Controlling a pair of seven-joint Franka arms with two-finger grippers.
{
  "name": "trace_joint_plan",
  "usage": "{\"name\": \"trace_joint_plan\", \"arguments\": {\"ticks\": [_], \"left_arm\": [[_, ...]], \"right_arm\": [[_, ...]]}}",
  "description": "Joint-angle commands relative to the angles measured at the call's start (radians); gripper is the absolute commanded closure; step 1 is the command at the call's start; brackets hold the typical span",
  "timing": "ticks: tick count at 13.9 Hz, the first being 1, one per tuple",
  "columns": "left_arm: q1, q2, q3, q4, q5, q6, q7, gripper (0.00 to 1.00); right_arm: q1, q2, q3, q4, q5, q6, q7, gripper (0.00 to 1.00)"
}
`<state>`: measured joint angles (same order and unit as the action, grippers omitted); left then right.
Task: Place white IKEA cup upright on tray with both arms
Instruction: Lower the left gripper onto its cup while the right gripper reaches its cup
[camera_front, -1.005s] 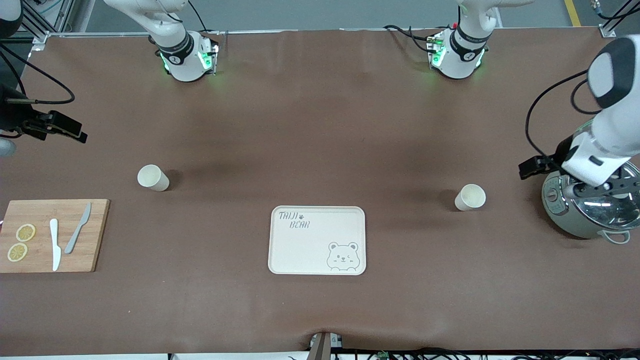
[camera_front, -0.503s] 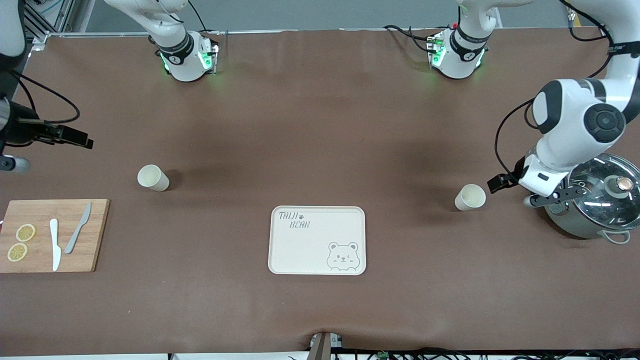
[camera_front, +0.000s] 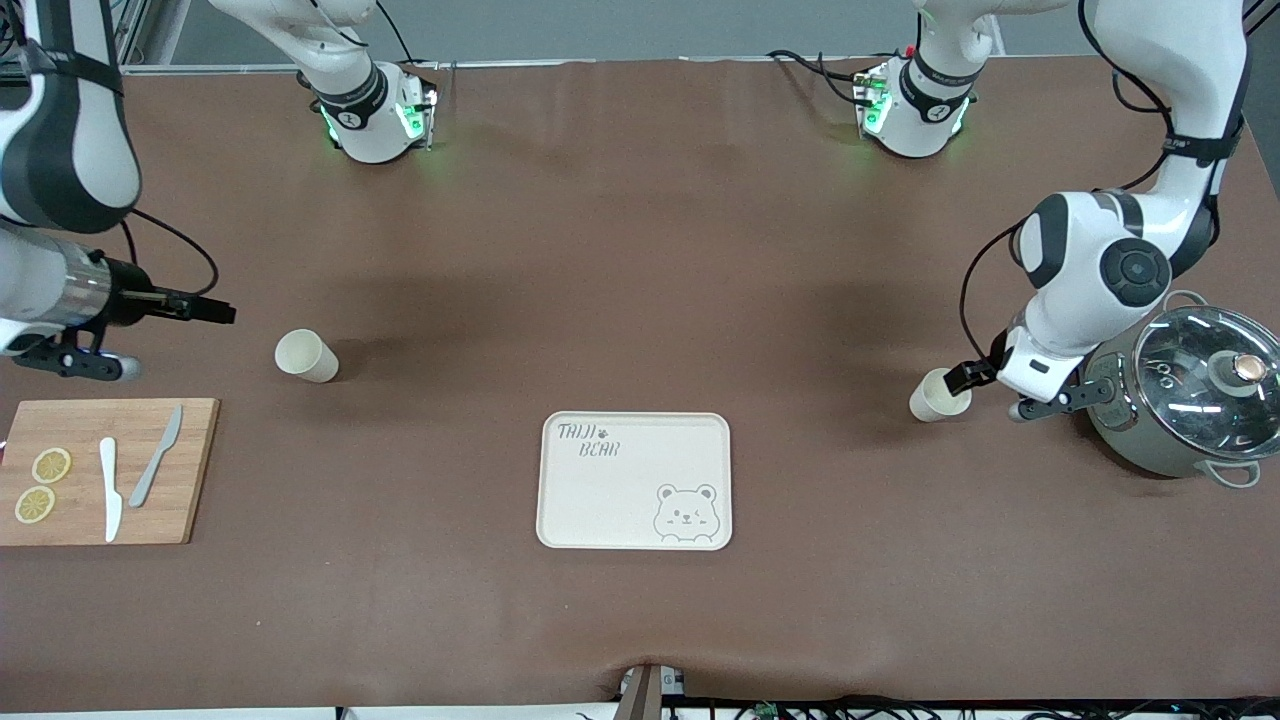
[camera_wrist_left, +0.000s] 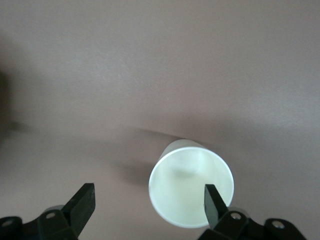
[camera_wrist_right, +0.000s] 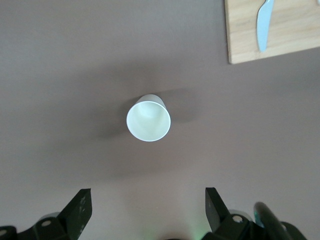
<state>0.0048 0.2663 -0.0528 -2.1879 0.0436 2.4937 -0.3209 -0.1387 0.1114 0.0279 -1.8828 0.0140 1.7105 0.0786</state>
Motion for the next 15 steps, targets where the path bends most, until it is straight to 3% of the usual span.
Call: {"name": "trace_joint_plan", "arguments": {"ticks": [1,2,4,5,7,11,15], "left_arm": [[0.001,0.040,-0.013,-0.015,-0.007,0.072,-0.038,0.15],[0.001,0.053,-0.013,-0.015,-0.007,0.080,-0.040,0.20],[0.001,0.071,-0.013,-0.015,-0.007,0.090,-0.040,0.41],[0.001,0.074,-0.013,-0.015,-0.007,0.091,-0.038,0.64],[0.000,0.080,-0.019,-0.013,-0.007,0.091,-0.038,0.98],[0.001,0.077,-0.061,-0.012,-0.007,0.090,-0.038,1.00],[-0.008,0.082,-0.117,0.034,-0.007,0.087,-0.097,1.00]], "right_arm": [[-0.028,-0.033,0.012,-0.106,-0.017,0.064,0.023,0.00],[-0.030,-0.035,0.012,-0.139,-0.017,0.093,0.023,0.00],[-0.042,-0.032,0.012,-0.188,-0.017,0.136,0.021,0.00],[-0.042,-0.032,0.012,-0.209,-0.017,0.164,0.023,0.00],[-0.041,-0.026,0.010,-0.239,-0.017,0.213,0.023,0.00],[-0.067,0.001,0.012,-0.369,-0.017,0.446,0.023,0.00],[-0.087,0.040,0.014,-0.377,-0.016,0.494,0.023,0.00]]}}
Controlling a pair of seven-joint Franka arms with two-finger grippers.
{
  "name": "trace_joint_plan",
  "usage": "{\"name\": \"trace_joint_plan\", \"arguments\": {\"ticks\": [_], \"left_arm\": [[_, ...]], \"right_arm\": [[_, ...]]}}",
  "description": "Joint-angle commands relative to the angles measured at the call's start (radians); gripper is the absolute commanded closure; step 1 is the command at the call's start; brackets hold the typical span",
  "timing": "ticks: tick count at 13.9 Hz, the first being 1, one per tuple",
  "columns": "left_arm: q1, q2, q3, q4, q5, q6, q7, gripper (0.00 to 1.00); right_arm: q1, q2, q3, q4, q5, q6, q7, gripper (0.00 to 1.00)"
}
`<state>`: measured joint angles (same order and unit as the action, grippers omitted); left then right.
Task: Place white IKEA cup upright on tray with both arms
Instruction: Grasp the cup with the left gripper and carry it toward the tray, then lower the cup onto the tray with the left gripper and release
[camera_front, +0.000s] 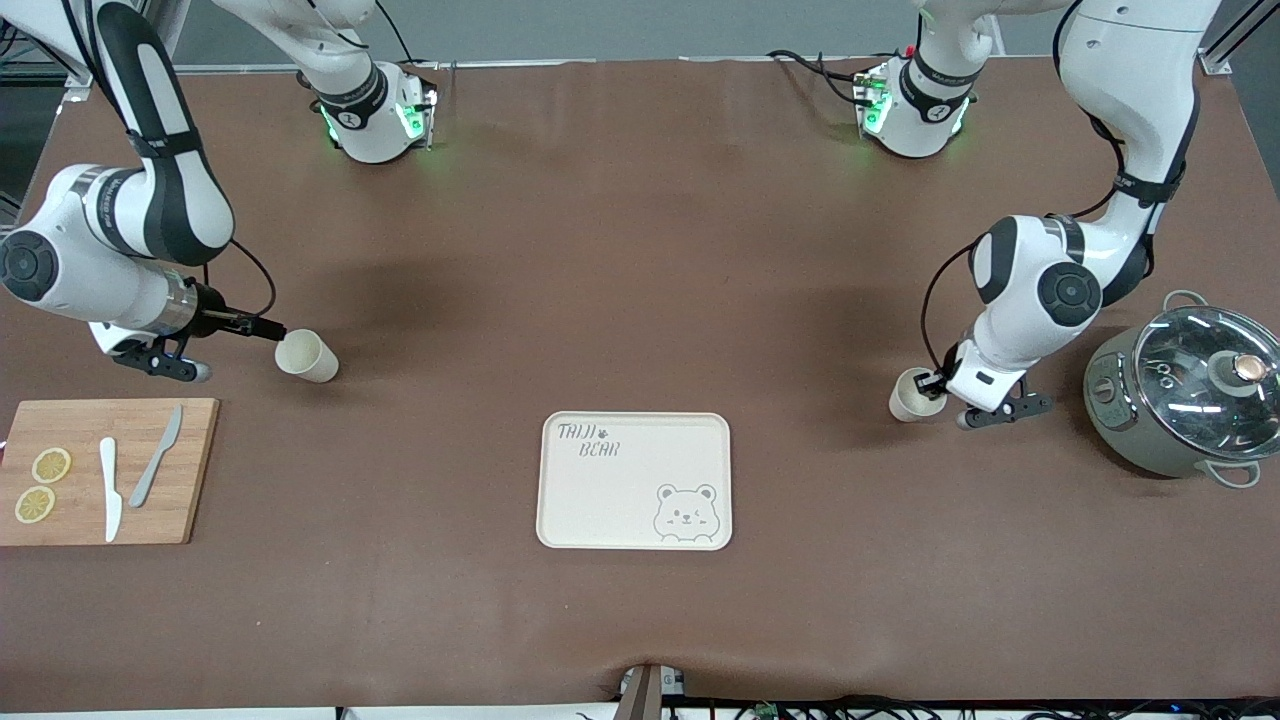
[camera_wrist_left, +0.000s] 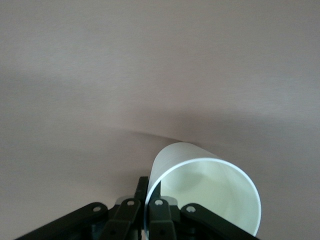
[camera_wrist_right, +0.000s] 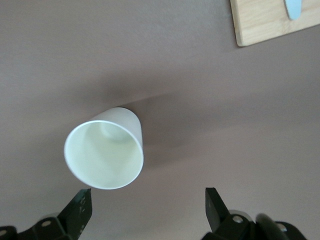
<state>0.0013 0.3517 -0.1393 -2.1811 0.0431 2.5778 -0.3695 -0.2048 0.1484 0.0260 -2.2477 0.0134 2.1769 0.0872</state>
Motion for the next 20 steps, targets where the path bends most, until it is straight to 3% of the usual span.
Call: {"name": "trace_joint_plan", "arguments": {"ticks": [1,4,6,8,9,15,18,20], "left_arm": [[-0.018,0.000,-0.049,0.050,-0.006,0.001,-0.086,1.00],[-0.091,0.055,-0.068,0.151,-0.008,-0.023,-0.188,1.00],[-0.148,0.113,-0.068,0.275,-0.008,-0.086,-0.270,1.00],[-0.193,0.177,-0.068,0.406,-0.006,-0.166,-0.337,1.00],[-0.214,0.205,-0.068,0.459,-0.006,-0.191,-0.360,1.00],[-0.288,0.349,-0.068,0.690,-0.009,-0.255,-0.420,1.00],[-0.326,0.403,-0.066,0.756,-0.008,-0.263,-0.454,1.00],[-0.349,0.440,-0.068,0.806,-0.009,-0.263,-0.491,1.00]], "right_arm": [[-0.021,0.010,0.015,-0.013,-0.012,0.044,0.016,0.05],[-0.022,0.039,0.015,-0.013,-0.009,0.075,0.016,0.26],[-0.021,0.063,0.015,-0.013,-0.004,0.101,0.017,0.34],[-0.019,0.077,0.017,-0.013,0.000,0.110,0.017,0.51],[-0.018,0.080,0.017,-0.013,0.008,0.110,0.017,0.53],[-0.010,0.088,0.018,-0.013,0.019,0.109,0.017,1.00],[0.008,0.082,0.022,-0.010,0.020,0.090,0.022,1.00],[0.033,0.069,0.026,0.019,0.029,-0.001,0.078,1.00]]}}
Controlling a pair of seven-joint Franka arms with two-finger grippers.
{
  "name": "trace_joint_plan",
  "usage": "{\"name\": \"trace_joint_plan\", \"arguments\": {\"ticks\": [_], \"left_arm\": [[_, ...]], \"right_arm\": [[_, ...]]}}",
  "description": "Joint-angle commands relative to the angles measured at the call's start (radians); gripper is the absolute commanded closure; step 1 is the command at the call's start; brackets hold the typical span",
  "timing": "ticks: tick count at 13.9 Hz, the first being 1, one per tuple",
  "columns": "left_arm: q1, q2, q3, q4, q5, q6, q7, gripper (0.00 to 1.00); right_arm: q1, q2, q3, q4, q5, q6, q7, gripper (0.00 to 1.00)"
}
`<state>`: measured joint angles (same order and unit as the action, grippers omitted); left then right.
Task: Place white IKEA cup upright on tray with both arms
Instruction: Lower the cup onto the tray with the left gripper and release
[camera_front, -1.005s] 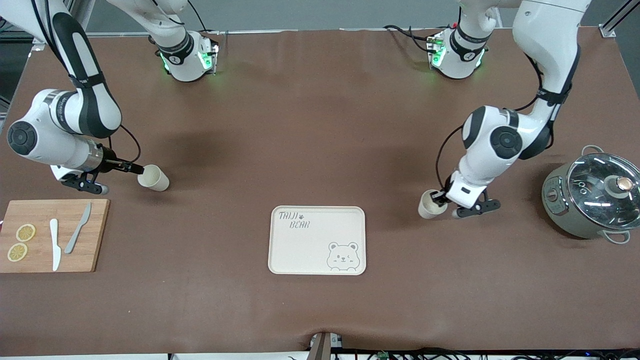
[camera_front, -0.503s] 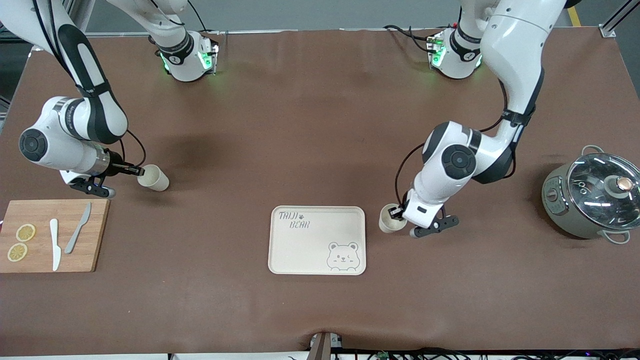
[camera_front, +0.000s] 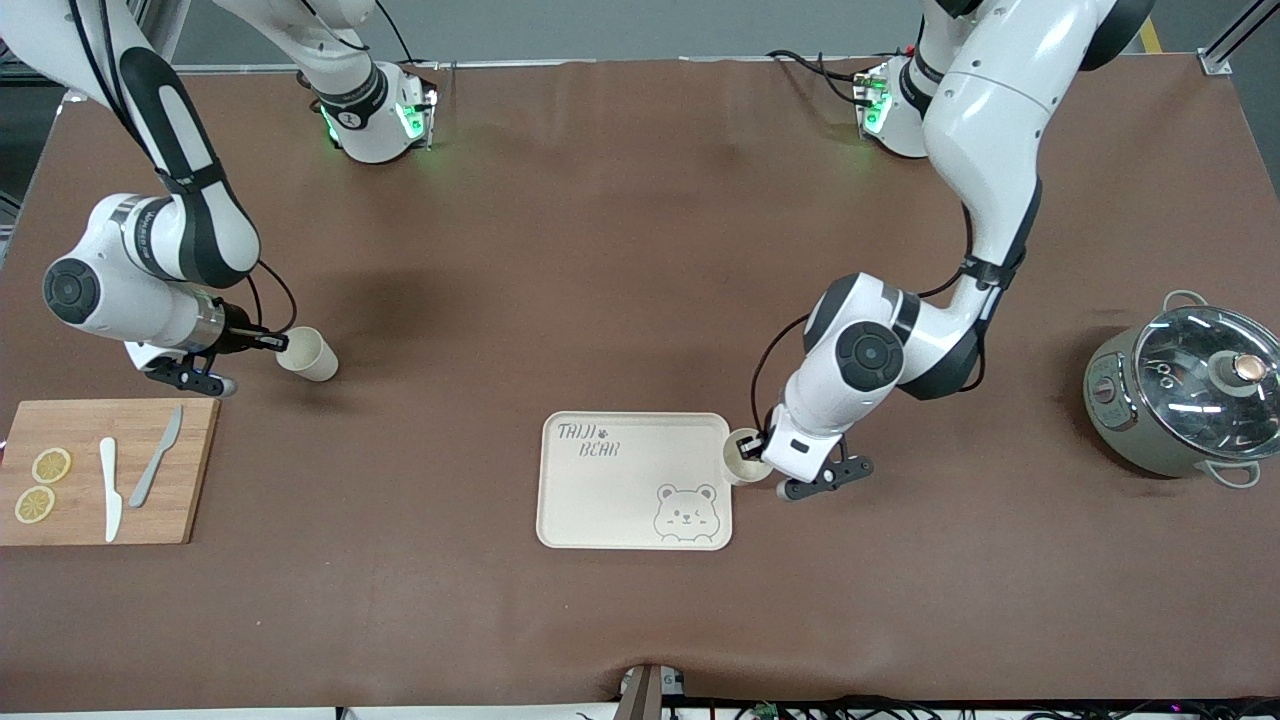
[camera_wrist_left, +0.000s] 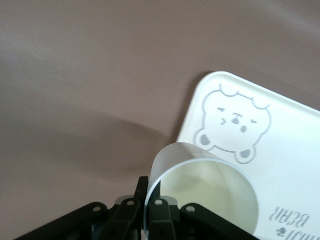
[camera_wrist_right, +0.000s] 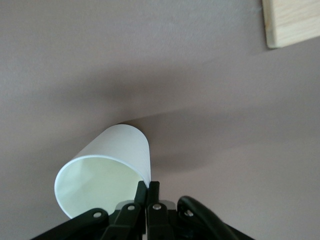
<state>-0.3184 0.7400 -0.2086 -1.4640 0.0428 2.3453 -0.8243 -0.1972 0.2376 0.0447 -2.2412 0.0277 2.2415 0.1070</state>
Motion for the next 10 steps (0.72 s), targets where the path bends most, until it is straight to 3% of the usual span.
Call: {"name": "trace_joint_plan", "arguments": {"ticks": [1,4,6,7,8,9,10], "left_arm": [[-0.048,0.070,0.003,0.111,-0.009,-0.030,-0.047,1.00],[-0.083,0.114,0.009,0.128,-0.007,-0.020,-0.076,1.00],[-0.099,0.121,0.018,0.126,-0.004,-0.017,-0.096,1.00],[-0.097,0.121,0.020,0.126,-0.004,-0.017,-0.098,0.92],[-0.099,0.121,0.020,0.126,-0.004,-0.017,-0.101,0.64],[-0.099,0.116,0.020,0.125,-0.004,-0.017,-0.102,0.06],[-0.099,0.110,0.021,0.125,0.002,-0.017,-0.107,0.00]], "right_arm": [[0.051,-0.032,0.006,0.029,0.027,-0.112,0.098,1.00],[0.113,-0.052,0.007,0.073,0.046,-0.199,0.207,1.00],[0.166,-0.052,0.006,0.107,0.104,-0.232,0.278,1.00],[0.185,-0.052,0.007,0.118,0.127,-0.232,0.310,1.00],[0.212,-0.050,0.007,0.139,0.155,-0.233,0.362,1.00],[0.252,-0.047,0.006,0.164,0.167,-0.243,0.429,1.00],[0.292,-0.044,0.006,0.187,0.167,-0.244,0.506,1.00]]}}
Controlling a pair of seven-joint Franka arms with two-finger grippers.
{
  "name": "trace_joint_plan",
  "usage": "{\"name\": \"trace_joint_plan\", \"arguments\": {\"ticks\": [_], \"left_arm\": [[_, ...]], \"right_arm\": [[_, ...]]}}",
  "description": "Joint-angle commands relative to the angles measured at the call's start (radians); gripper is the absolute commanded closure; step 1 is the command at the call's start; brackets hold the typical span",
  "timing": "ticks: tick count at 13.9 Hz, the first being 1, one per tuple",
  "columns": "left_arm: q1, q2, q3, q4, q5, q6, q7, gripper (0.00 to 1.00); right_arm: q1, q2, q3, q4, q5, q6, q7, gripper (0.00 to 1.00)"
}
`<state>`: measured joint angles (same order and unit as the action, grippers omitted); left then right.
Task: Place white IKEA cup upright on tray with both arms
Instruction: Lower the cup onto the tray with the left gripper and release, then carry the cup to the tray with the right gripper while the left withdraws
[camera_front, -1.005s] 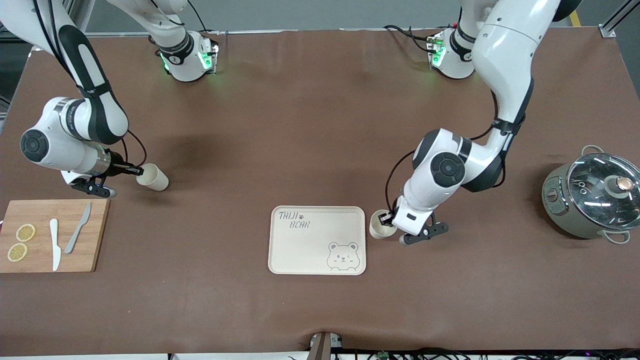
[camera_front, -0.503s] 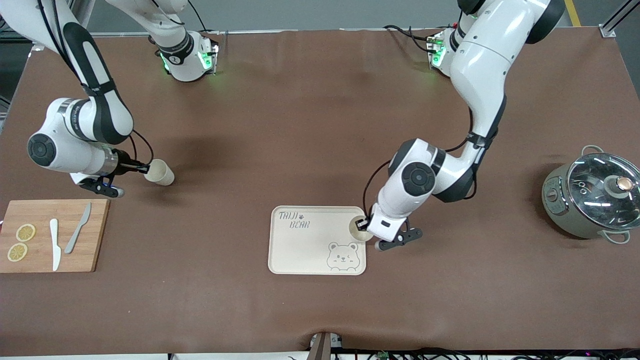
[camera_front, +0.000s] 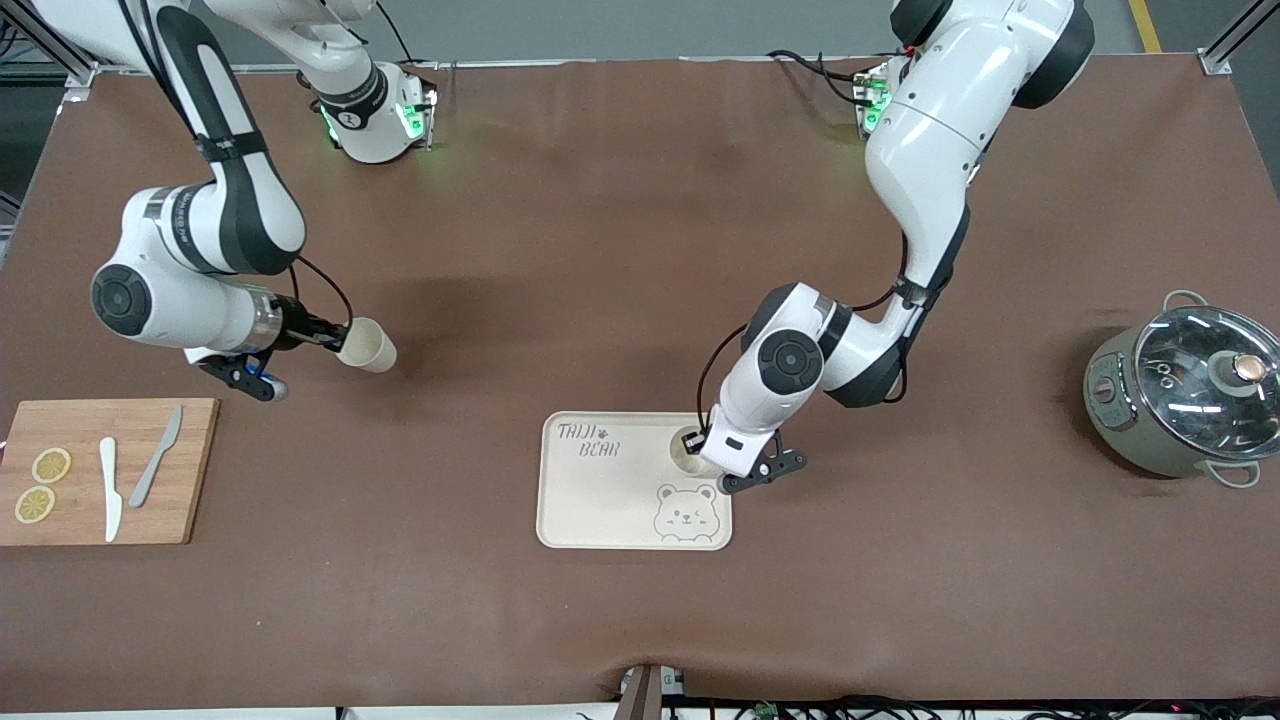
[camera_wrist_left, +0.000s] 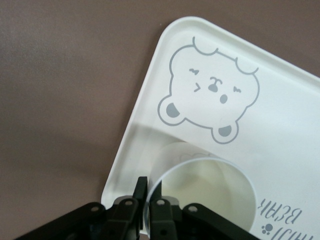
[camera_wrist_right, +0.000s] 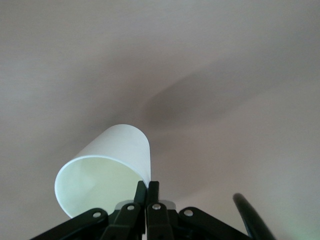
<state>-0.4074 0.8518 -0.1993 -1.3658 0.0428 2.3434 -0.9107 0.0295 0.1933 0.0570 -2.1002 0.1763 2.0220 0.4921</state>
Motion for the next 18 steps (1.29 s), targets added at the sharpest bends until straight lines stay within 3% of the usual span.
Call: {"name": "trace_joint_plan", "arguments": {"ticks": [1,4,11,16,18], "left_arm": [[-0.010,-0.010,0.012,0.027,0.003,-0.015,-0.022,0.00],[0.005,-0.072,0.012,0.024,0.003,-0.029,-0.022,0.00],[0.103,-0.272,0.012,0.007,0.009,-0.298,0.012,0.00],[0.203,-0.362,0.003,-0.004,0.008,-0.447,0.093,0.00],[0.234,-0.396,0.001,-0.022,0.008,-0.481,0.110,0.00]], "right_arm": [[0.107,0.003,-0.006,0.069,0.019,-0.025,0.194,1.00],[0.176,0.029,-0.006,0.191,0.025,-0.077,0.296,1.00],[0.329,0.322,-0.006,0.627,0.066,-0.114,0.799,1.00],[0.392,0.518,-0.006,0.828,0.063,-0.095,0.979,1.00],[0.406,0.538,-0.006,0.850,0.063,-0.053,1.011,1.00]]}}
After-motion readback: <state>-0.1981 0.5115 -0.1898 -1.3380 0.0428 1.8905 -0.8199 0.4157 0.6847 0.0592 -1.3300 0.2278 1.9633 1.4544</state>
